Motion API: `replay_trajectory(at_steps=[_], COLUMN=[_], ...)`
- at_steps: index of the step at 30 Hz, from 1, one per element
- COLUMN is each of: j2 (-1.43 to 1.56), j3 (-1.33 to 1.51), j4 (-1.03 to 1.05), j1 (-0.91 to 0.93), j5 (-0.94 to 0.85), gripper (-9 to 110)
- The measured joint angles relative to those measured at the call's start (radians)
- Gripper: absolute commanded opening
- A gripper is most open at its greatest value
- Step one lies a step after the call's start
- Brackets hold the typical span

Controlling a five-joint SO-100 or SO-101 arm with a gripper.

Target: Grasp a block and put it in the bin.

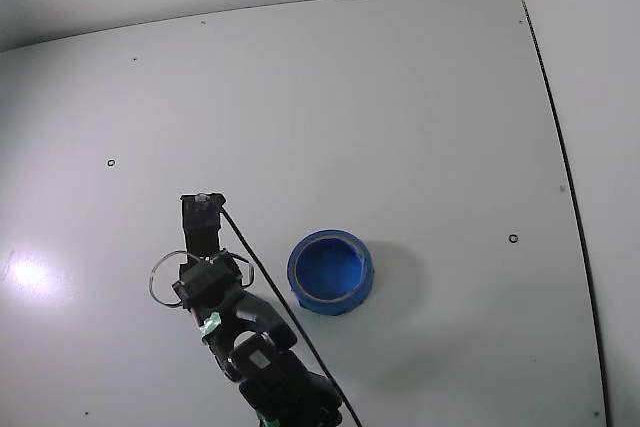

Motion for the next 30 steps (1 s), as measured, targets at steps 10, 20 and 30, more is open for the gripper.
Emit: replay_trajectory(at_steps=[10, 20, 30], j2=[0.0, 0.0, -0.002], j3=[0.0, 0.0, 0.0], j4=[0.0, -0.009, -0.015], j1=[0.0, 0.0, 0.005], j5=[0.0, 0.0, 0.0], gripper=[17, 0, 1])
